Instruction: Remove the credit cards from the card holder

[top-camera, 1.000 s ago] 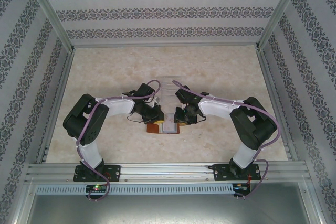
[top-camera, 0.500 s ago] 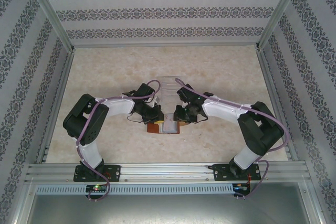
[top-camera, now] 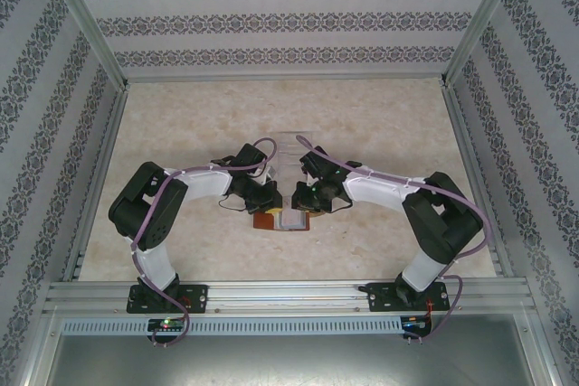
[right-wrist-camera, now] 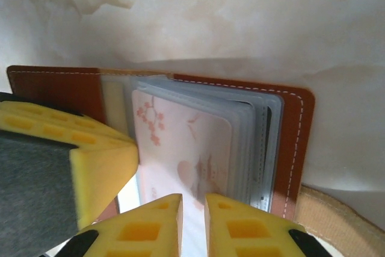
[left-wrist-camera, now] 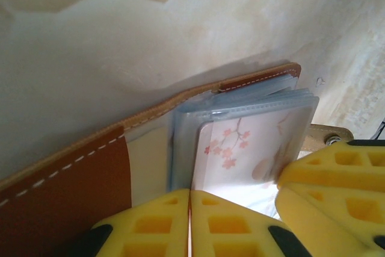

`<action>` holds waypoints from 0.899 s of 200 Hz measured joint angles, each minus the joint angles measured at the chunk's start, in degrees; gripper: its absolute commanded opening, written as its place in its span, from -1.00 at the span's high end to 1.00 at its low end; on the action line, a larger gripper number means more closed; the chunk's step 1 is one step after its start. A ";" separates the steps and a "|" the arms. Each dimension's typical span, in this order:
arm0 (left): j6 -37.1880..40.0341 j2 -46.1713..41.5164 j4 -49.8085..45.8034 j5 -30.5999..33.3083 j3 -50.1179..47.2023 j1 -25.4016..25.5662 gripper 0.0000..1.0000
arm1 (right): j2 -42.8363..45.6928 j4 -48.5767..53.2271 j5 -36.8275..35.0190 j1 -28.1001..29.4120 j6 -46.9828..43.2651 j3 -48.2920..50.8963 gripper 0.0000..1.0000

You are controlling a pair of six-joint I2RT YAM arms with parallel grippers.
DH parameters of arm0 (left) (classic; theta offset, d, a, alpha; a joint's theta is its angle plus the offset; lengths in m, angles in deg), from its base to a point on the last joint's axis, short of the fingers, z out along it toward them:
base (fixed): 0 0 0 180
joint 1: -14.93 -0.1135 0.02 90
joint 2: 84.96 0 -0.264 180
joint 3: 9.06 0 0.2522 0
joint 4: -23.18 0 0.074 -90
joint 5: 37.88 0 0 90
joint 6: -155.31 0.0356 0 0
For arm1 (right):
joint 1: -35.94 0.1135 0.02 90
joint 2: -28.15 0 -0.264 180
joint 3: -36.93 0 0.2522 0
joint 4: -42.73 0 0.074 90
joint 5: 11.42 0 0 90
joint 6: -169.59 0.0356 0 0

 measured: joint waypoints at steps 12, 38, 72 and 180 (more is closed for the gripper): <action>0.02 -0.02 0.00 0.00 0.00 -0.02 0.67 | -0.46 0.00 0.00 0.00 0.00 0.02 0.61; -0.02 -0.28 0.02 -0.02 -0.11 0.00 0.65 | -1.07 -0.07 -0.02 0.02 0.02 0.04 0.61; -0.04 -0.35 0.28 -0.17 -0.61 0.00 0.66 | -1.31 -0.59 0.02 0.02 0.20 0.39 0.61; -0.90 -0.79 2.86 -1.20 -2.23 -0.39 0.83 | -1.36 -1.33 0.00 0.00 0.44 0.79 0.48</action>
